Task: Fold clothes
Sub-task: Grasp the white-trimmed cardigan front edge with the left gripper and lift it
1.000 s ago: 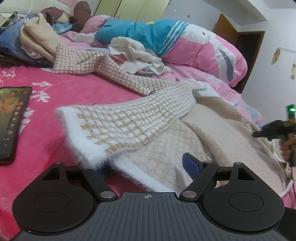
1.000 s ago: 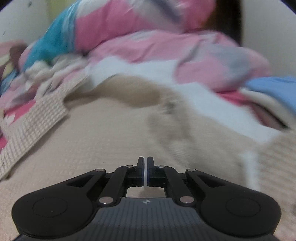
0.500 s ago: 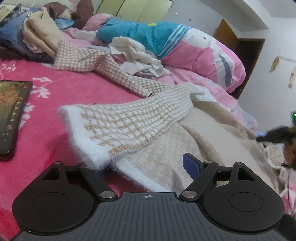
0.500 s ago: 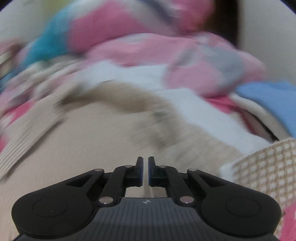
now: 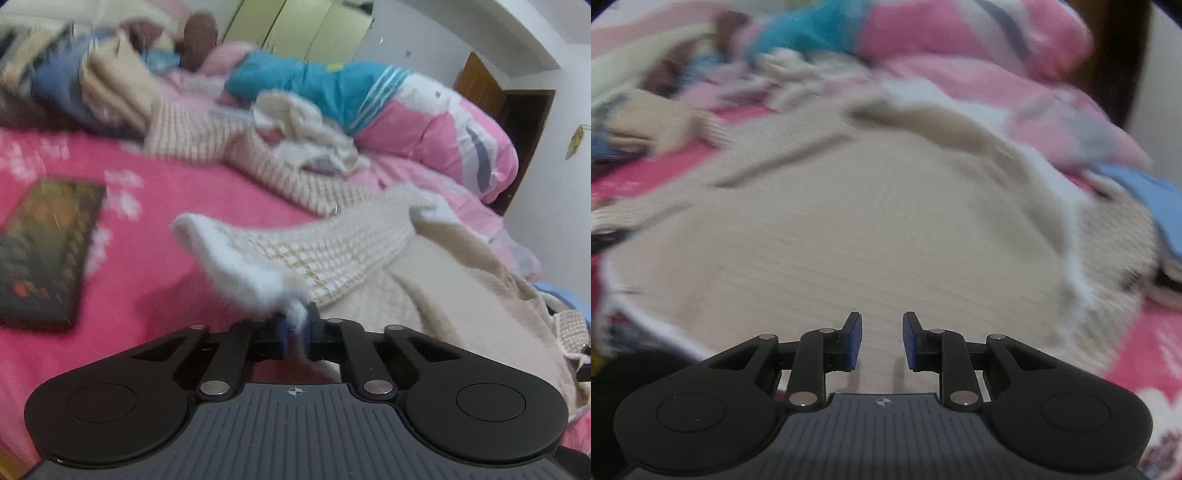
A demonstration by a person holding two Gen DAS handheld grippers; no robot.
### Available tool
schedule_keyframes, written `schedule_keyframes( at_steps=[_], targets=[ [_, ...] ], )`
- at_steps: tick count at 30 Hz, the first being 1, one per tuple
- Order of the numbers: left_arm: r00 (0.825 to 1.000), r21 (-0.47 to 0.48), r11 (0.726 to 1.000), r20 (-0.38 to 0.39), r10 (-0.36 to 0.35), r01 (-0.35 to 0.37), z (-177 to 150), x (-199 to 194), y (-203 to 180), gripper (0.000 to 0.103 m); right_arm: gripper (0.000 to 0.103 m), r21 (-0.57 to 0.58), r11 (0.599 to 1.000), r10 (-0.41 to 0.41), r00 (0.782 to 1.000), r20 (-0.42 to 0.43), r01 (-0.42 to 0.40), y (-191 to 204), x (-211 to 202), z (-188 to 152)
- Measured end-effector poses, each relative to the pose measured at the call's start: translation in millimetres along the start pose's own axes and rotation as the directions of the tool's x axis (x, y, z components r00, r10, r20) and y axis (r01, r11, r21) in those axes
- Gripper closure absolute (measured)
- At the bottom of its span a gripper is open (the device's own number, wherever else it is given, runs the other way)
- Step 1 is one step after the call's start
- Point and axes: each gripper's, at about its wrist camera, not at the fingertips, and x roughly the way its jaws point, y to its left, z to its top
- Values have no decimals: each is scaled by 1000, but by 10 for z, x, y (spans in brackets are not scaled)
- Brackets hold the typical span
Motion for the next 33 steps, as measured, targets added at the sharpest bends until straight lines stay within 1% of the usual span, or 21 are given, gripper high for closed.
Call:
schedule_keyframes(
  at_steps=[4, 6, 9, 12, 14, 15, 16, 18, 19, 22, 24, 25, 26, 27, 28, 29, 30, 32, 33],
  targets=[
    [994, 35, 999, 105, 11, -14, 150, -281, -62, 98, 79, -96, 988, 126, 992, 9, -124, 558, 121, 244],
    [990, 52, 998, 143, 13, -21, 207, -395, -92, 98, 79, -132, 977, 168, 986, -2, -166, 718, 268, 379],
    [990, 68, 997, 138, 18, -28, 196, -443, -112, 98, 79, -191, 960, 206, 978, -21, -206, 925, 614, 635],
    [992, 77, 996, 122, 27, -37, 157, -461, -110, 98, 79, -197, 949, 243, 969, -37, -246, 1042, 1005, 889],
    [992, 89, 995, 119, 32, -43, 128, -470, -99, 98, 79, -213, 938, 270, 961, -50, -275, 1192, 1232, 965],
    [993, 95, 994, 117, 35, -46, 114, -474, -94, 98, 81, -210, 926, 303, 950, -79, -313, 1253, 1329, 953],
    [992, 101, 994, 118, 34, -46, 101, -477, -89, 98, 81, -229, 902, 346, 930, -119, -365, 1336, 1352, 880],
    [992, 114, 993, 123, 27, -41, 76, -481, -79, 98, 80, -270, 839, 430, 880, -204, -472, 1516, 1361, 709],
    [992, 118, 992, 125, 21, -36, 64, -477, -74, 98, 81, -337, 804, 442, 871, -214, -490, 1614, 1285, 637],
    [991, 129, 991, 134, 4, -22, 28, -476, -59, 98, 83, -350, 776, 479, 851, -214, -524, 1644, 1156, 666],
    [991, 139, 990, 132, -3, -16, 10, -473, -56, 98, 83, -275, 828, 454, 873, -180, -488, 1515, 1208, 738],
    [992, 144, 989, 129, -7, -12, 1, -471, -55, 98, 83, -243, 848, 438, 881, -179, -471, 1467, 1247, 751],
    [992, 150, 989, 126, -10, -9, -8, -470, -54, 98, 82, -221, 842, 454, 868, -201, -492, 1450, 1278, 720],
    [992, 155, 988, 124, -14, -5, -17, -468, -52, 97, 82, -214, 815, 493, 838, -234, -539, 1473, 1269, 668],
    [992, 160, 987, 121, -18, -2, -26, -467, -51, 96, 82, -208, 781, 534, 802, -267, -589, 1504, 1252, 613],
    [993, 165, 986, 113, -22, 3, -47, -459, -49, 94, 82, -215, 754, 557, 777, -294, -621, 1549, 1188, 550],
    [995, 170, 985, 100, -25, 7, -75, -448, -47, 94, 82, -186, 731, 589, 745, -314, -656, 1540, 1127, 527],
    [997, 180, 983, 73, -31, 17, -133, -425, -43, 93, 81, -108, 682, 656, 670, -346, -724, 1495, 1011, 502],
    [998, 185, 982, 60, -34, 22, -161, -414, -41, 92, 81, -85, 682, 666, 665, -337, -726, 1449, 941, 483]
  ],
)
